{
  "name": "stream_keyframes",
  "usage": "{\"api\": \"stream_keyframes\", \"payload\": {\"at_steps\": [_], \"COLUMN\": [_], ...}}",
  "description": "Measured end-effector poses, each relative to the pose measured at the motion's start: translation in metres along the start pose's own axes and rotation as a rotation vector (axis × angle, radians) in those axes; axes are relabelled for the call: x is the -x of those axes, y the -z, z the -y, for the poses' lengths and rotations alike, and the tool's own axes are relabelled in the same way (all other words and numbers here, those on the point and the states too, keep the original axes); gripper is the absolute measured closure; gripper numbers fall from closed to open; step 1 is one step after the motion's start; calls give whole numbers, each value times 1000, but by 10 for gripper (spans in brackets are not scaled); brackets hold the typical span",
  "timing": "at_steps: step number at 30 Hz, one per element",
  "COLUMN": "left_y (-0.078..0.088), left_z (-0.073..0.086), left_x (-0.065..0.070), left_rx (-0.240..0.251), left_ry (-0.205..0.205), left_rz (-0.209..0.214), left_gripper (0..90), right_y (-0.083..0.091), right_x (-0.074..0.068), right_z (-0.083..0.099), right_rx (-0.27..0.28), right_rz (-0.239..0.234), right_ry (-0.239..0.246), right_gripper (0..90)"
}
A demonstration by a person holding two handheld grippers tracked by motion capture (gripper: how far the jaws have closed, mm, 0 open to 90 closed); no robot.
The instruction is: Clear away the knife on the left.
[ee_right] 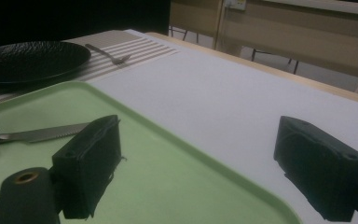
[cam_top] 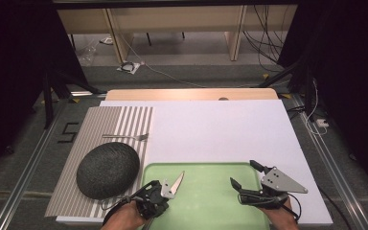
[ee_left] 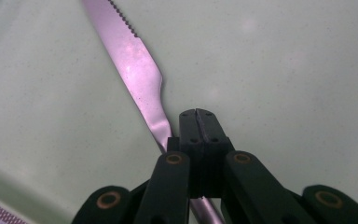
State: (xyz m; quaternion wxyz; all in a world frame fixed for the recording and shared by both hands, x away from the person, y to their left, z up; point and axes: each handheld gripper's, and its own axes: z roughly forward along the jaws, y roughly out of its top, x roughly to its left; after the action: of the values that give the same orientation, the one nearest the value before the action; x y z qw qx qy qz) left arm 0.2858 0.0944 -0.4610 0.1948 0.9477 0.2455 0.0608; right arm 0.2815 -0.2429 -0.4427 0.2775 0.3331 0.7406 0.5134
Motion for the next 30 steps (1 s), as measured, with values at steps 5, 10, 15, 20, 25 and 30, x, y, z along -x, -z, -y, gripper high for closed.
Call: {"api": "stream_keyframes", "payload": {"at_steps": [5, 10, 15, 20, 25, 30], "left_y": [1, 1, 2, 4, 4, 4], "left_z": [3, 6, 10, 13, 14, 13], "left_x": [-4, -9, -13, -17, -18, -19], "left_rx": [-6, -24, -37, -44, -43, -45], "left_ry": [11, 20, 36, 51, 56, 59], "left_rz": [-13, -30, -25, -25, -22, -34], "left_gripper": [895, 895, 895, 895, 895, 895], "right_y": [0, 0, 0, 1, 1, 0], "right_x": [0, 0, 0, 0, 0, 0], "right_z": [0, 0, 0, 0, 0, 0], "right_rx": [-3, -4, -2, -5, -2, -2], "right_rz": [1, 1, 1, 2, 1, 0], "right_ry": [1, -1, -1, -1, -2, 1], "right_gripper": [156, 156, 156, 156, 157, 156]}}
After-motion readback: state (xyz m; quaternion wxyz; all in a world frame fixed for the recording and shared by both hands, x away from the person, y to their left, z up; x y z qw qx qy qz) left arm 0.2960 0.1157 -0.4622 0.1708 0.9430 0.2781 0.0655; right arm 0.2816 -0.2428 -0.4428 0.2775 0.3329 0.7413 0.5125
